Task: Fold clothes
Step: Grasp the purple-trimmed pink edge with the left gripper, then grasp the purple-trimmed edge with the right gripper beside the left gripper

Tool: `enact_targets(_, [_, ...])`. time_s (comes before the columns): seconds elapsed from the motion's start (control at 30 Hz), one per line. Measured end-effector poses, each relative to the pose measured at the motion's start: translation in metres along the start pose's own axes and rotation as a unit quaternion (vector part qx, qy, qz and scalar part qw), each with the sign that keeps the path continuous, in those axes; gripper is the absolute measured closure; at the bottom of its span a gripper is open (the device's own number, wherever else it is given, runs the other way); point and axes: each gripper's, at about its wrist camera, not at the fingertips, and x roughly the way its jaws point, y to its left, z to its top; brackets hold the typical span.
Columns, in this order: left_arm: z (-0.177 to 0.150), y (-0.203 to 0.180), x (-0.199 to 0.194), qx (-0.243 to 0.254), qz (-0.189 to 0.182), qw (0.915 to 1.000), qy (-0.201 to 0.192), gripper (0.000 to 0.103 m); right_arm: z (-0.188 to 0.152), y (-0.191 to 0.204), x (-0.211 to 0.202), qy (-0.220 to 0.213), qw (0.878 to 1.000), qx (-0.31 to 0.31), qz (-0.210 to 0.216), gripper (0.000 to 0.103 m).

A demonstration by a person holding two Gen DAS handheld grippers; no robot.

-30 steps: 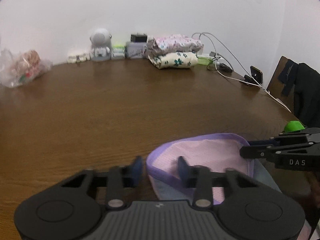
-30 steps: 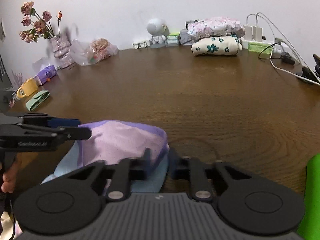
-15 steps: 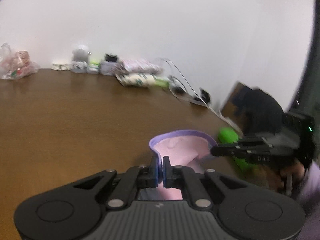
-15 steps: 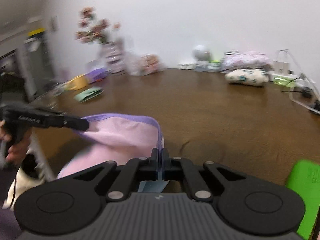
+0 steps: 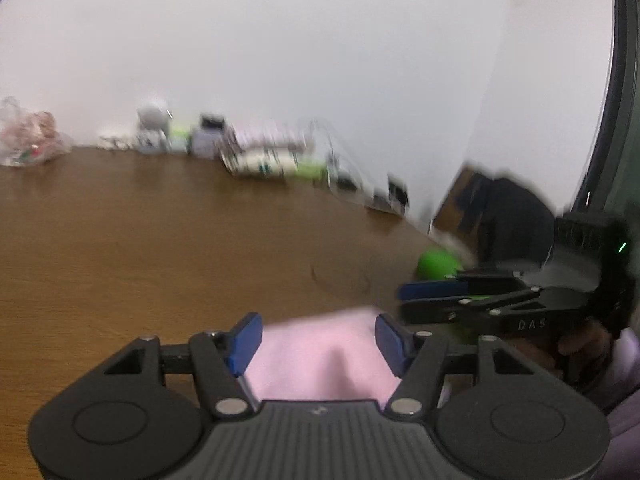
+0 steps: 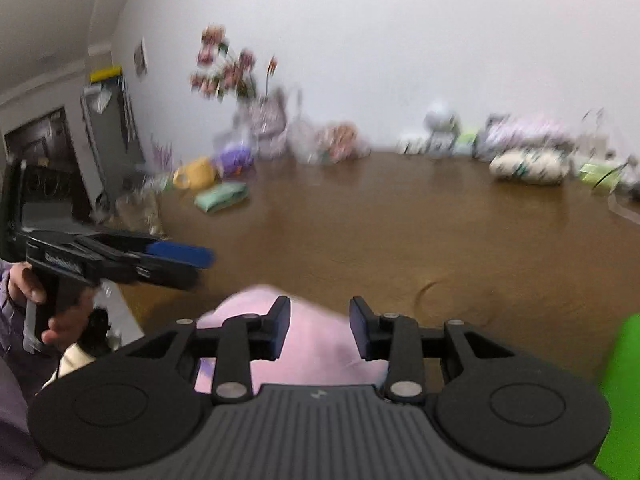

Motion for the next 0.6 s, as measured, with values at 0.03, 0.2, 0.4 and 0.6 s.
enact_targets(0.03, [-0.005, -0.001, 0.007, 0.009, 0.009, 0.9998, 0.018, 0.043, -0.005, 0.005, 0.009, 0.017, 1.0, -0.007, 0.006, 0.07])
enact_targets(0.2, [-0.018, 0.008, 0.008, -0.003, 0.028, 0.9985, 0.046, 0.042, -0.027, 0.021, 0.015, 0.064, 0.998, -0.022, -0.003, 0.066])
enact_targets(0.4, [-0.006, 0.013, -0.01, -0.064, 0.06, 0.996, 0.013, 0.026, -0.019, 0.003, -0.005, 0.018, 0.997, 0.056, -0.058, 0.052])
enact_targets(0.6, [-0.008, 0.017, -0.004, -0.118, 0.121, 0.9845, 0.047, 0.028, -0.028, 0.007, -0.003, 0.032, 0.992, 0.06, -0.105, 0.037])
